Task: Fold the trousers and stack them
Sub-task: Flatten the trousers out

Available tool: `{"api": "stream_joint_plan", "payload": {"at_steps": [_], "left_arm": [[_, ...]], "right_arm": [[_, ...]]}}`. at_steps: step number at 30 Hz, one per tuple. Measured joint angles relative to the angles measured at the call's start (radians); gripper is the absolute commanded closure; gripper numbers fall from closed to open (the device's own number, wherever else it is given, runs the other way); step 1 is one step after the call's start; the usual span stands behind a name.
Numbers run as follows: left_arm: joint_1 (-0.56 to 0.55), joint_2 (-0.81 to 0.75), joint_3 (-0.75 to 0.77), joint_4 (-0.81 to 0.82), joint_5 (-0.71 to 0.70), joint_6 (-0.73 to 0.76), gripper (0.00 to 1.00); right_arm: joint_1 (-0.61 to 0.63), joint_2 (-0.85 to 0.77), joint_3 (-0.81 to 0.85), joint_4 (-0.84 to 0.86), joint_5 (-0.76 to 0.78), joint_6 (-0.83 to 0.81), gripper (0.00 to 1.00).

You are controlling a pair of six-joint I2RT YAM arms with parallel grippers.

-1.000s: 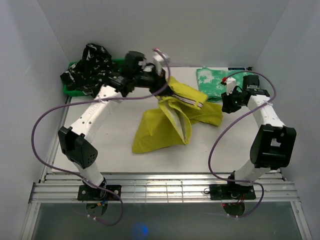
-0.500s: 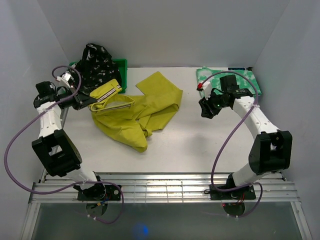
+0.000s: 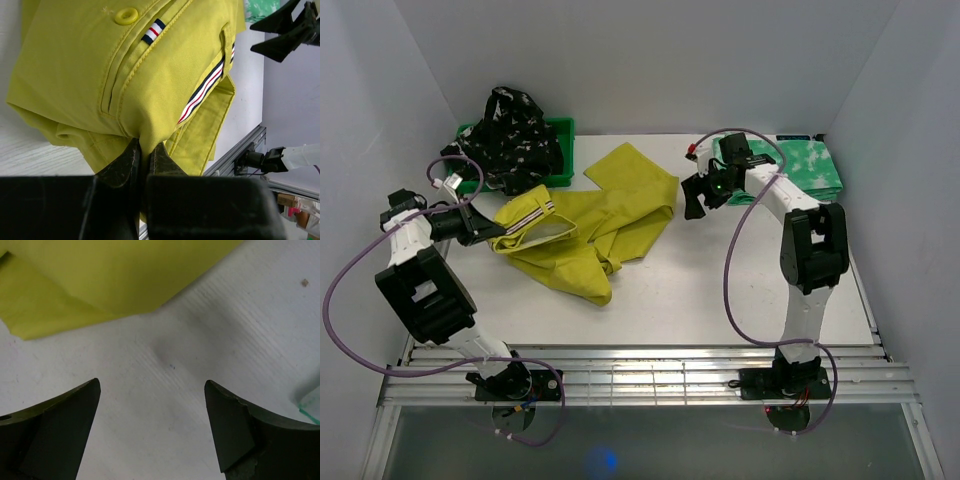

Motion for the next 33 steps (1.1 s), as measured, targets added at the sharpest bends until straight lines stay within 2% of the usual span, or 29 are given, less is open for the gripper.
{"api": "stream_joint_plan", "payload": {"at_steps": [4, 7, 8, 10, 12, 13, 14, 18, 20, 24, 30, 33], "left_arm": [[-0.001, 0.0, 0.007, -0.019, -0.02, 0.017, 1.0], [-0.002, 0.0, 0.031, -0.043, -0.039, 0.021, 1.0], [-0.002, 0.0, 0.038, -0.05, -0.043, 0.022, 1.0], [-0.003, -0.002, 0.048, -0.059, -0.053, 0.024, 1.0], [-0.002, -0.004, 0.048, -0.068, -0.063, 0.026, 1.0], [-0.002, -0.005, 0.048, -0.074, -0.068, 0.027, 1.0], [-0.002, -0.007, 0.048, -0.077, -0.071, 0.031, 1.0], [-0.003, -0.014, 0.05, -0.085, -0.078, 0.06, 1.0], [-0.003, -0.015, 0.051, -0.087, -0.075, 0.083, 1.0], [-0.003, -0.016, 0.052, -0.094, -0.035, 0.131, 1.0], [-0.01, -0.016, 0.032, -0.069, 0.047, 0.171, 1.0], [-0.012, -0.013, -0.011, 0.011, 0.052, 0.157, 1.0]], "right_arm": [[0.019, 0.14, 0.093, 0.066, -0.027, 0.093, 0.09], [0.053, 0.248, 0.161, 0.097, -0.049, 0.146, 0.13], [0.065, 0.28, 0.183, 0.106, -0.052, 0.156, 0.18], [0.09, 0.326, 0.244, 0.134, -0.067, 0.166, 0.4], [0.106, 0.348, 0.277, 0.148, -0.066, 0.166, 0.78], [0.115, 0.357, 0.285, 0.15, -0.062, 0.165, 0.78], [0.121, 0.359, 0.286, 0.151, -0.051, 0.157, 0.92], [0.121, 0.314, 0.216, 0.163, -0.021, 0.135, 0.92], [0.099, 0.212, 0.092, 0.165, -0.003, 0.117, 0.92], [-0.001, -0.088, -0.139, 0.114, 0.009, 0.075, 0.92], [-0.222, -0.551, -0.243, 0.031, 0.064, -0.039, 0.92], [-0.237, -0.71, -0.335, 0.01, 0.114, -0.113, 0.92]]}}
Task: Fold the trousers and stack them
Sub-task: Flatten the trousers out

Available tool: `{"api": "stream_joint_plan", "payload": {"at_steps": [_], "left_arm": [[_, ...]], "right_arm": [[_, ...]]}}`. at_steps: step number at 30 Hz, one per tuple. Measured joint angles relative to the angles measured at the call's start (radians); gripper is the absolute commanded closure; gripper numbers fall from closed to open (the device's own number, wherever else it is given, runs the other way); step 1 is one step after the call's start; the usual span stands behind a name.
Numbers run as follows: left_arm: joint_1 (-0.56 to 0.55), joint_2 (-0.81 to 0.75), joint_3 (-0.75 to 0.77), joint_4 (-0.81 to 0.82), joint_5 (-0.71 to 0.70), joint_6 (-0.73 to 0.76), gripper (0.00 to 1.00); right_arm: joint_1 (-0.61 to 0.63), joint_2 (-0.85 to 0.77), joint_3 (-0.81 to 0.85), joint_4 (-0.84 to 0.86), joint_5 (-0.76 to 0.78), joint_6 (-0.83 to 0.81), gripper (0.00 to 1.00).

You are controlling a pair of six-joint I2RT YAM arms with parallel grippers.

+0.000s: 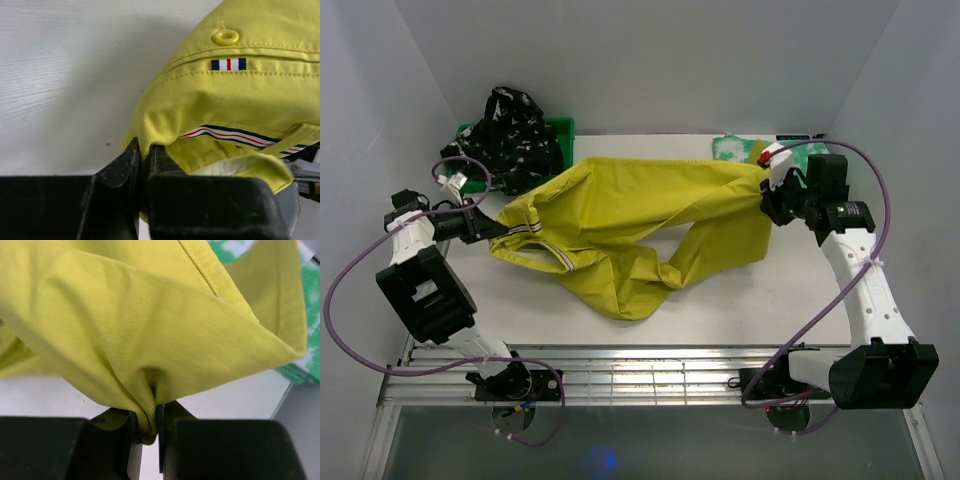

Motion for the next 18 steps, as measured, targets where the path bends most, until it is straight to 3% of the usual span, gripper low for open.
{"api": "stream_joint_plan", "payload": {"at_steps": [2, 4, 10, 14, 15, 18], "left_arm": [[0.0, 0.023, -0.019, 0.066, -0.016, -0.022, 0.99], [-0.002, 0.073, -0.021, 0.124, -0.052, -0.051, 0.89], [-0.004, 0.258, -0.006, 0.188, -0.121, -0.074, 0.69], [-0.003, 0.25, -0.006, 0.211, -0.161, -0.081, 0.59], [0.0, 0.238, -0.006, 0.214, -0.173, -0.081, 0.43], [0.023, 0.179, 0.002, 0.227, -0.19, -0.083, 0.35]], "right_arm": [[0.009, -0.048, -0.073, -0.034, 0.026, -0.037, 0.92], [0.018, -0.024, -0.114, -0.06, 0.046, -0.053, 0.92], [0.023, 0.26, -0.103, -0.069, 0.102, -0.041, 0.92], [0.037, 0.342, -0.005, -0.077, 0.13, -0.034, 0.92], [0.043, 0.355, 0.027, -0.076, 0.137, -0.033, 0.92], [0.056, 0.368, 0.079, -0.068, 0.167, -0.036, 0.92]]}}
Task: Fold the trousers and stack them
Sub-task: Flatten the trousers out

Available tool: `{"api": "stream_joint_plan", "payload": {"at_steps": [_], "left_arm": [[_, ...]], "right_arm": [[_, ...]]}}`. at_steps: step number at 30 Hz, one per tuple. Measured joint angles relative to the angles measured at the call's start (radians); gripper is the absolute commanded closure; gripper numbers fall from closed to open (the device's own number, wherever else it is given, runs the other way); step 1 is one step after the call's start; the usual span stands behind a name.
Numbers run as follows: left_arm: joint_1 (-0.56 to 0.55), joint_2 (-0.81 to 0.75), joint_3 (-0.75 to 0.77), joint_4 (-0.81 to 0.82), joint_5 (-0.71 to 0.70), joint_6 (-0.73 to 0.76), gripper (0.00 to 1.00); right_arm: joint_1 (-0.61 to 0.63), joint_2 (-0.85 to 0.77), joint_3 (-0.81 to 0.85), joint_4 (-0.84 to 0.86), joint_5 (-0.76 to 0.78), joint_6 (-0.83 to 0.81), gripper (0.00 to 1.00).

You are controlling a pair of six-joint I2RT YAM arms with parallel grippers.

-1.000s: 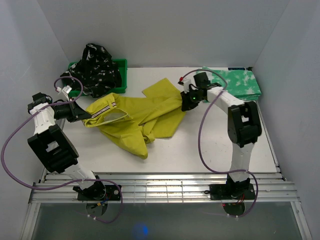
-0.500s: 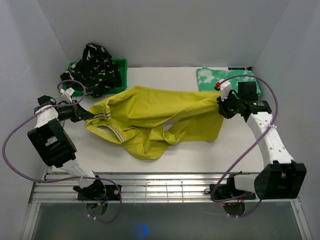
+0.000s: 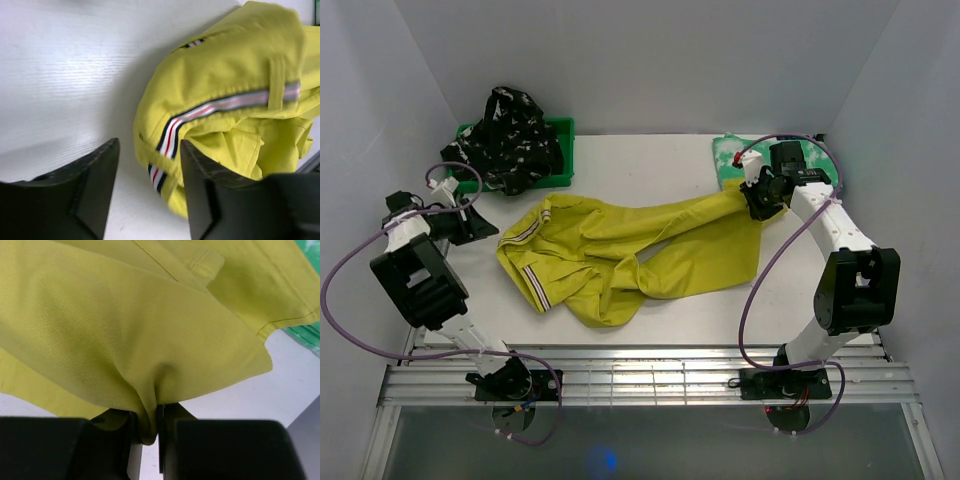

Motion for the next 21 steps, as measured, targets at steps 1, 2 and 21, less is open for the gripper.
{"api": "stream_joint_plan", "payload": {"at_steps": [1, 2, 21], "left_arm": [[0.011, -0.025, 0.007, 0.002, -0.004, -0.002, 0.19], [0.021, -0.05, 0.021, -0.002, -0.005, 0.005, 0.18], [-0.121, -0.275, -0.192, -0.341, -0.108, 0.121, 0.02]], "right_arm": [[0.003, 0.0, 0.007, 0.0, 0.014, -0.004, 0.92], [0.004, 0.0, 0.011, -0.003, 0.03, -0.008, 0.92], [0.005, 0.001, -0.016, -0.075, 0.201, -0.058, 0.92]]}}
